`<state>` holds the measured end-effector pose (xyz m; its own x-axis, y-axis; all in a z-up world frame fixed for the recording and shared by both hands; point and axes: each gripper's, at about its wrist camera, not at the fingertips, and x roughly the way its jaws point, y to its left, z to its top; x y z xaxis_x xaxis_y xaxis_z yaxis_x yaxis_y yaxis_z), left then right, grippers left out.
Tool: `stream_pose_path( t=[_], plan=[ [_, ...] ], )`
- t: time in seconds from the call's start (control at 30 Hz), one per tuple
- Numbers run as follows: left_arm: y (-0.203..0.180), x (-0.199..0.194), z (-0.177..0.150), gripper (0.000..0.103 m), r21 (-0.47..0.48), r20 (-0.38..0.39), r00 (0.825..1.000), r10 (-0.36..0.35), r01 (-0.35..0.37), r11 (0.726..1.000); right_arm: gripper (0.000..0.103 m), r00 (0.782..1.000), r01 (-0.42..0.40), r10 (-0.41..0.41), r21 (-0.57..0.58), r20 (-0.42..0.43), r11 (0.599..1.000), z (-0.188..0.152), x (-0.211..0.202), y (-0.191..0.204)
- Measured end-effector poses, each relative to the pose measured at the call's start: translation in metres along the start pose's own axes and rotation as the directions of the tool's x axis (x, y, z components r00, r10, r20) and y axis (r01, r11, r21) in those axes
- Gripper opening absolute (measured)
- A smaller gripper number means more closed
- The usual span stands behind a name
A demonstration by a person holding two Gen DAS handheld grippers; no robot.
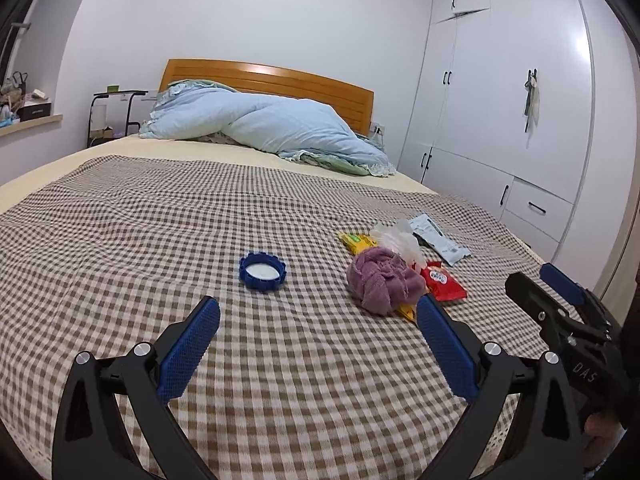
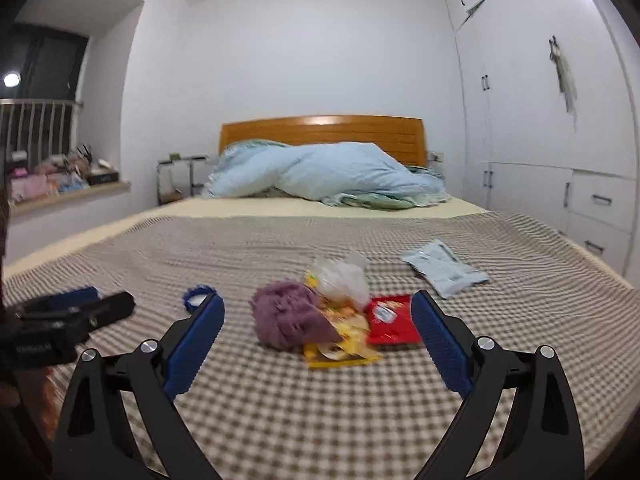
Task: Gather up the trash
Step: 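Move both open tools toward the purple towel and blue cap on the bed, then grasp the purple towel with the right tool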
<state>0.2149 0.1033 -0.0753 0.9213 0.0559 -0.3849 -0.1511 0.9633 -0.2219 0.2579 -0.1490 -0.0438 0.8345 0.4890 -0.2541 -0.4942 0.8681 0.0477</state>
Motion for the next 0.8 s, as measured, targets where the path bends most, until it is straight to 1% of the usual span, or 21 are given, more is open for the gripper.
stream_pose_path(
  t=[0.1, 0.23, 0.33, 0.43, 0.5, 0.57, 0.7, 0.8],
  plan=[
    [0.002, 0.004, 0.006, 0.095, 0.003, 0.001, 1.0, -0.007, 0.007, 1.0, 0.09, 1.0, 0.005, -0.005, -0.01, 0.002, 1.0, 0.006, 0.007, 0.004],
    [0.002, 0.01, 0.012, 0.095, 0.009, 0.006, 1.0, 0.011, -0.011, 1.0, 0.09, 0.999, 0.032, -0.032, -0.013, -0.017, 0.999, 0.014, 0.022, 0.005],
    [0.004, 0.015, 0.017, 0.095, 0.003, 0.0, 1.0, -0.01, 0.01, 1.0, 0.09, 0.998, 0.063, -0.063, -0.001, -0.024, 0.998, 0.017, 0.03, 0.002],
    [0.005, 0.021, 0.021, 0.095, 0.007, -0.001, 1.0, -0.008, 0.008, 1.0, 0.09, 0.997, 0.067, -0.068, -0.02, -0.044, 0.998, 0.019, 0.041, 0.004],
    [0.007, 0.027, 0.024, 0.095, 0.002, -0.019, 1.0, -0.008, 0.008, 1.0, 0.09, 0.996, 0.065, -0.067, -0.031, -0.059, 0.997, 0.019, 0.046, 0.007],
    [0.009, 0.034, 0.028, 0.095, -0.004, -0.041, 0.999, 0.001, -0.001, 1.0, 0.09, 0.995, 0.061, -0.064, -0.045, -0.081, 0.997, 0.018, 0.054, 0.011],
    [0.014, 0.045, 0.034, 0.095, 0.0, -0.061, 0.998, 0.014, -0.014, 1.0, 0.09, 0.989, 0.045, -0.053, -0.063, -0.138, 0.997, 0.015, 0.07, 0.017],
    [0.022, 0.055, 0.037, 0.095, -0.009, -0.08, 0.997, 0.024, -0.024, 1.0, 0.09, 0.976, 0.048, -0.065, -0.09, -0.206, 0.995, 0.013, 0.087, 0.024]
  ],
)
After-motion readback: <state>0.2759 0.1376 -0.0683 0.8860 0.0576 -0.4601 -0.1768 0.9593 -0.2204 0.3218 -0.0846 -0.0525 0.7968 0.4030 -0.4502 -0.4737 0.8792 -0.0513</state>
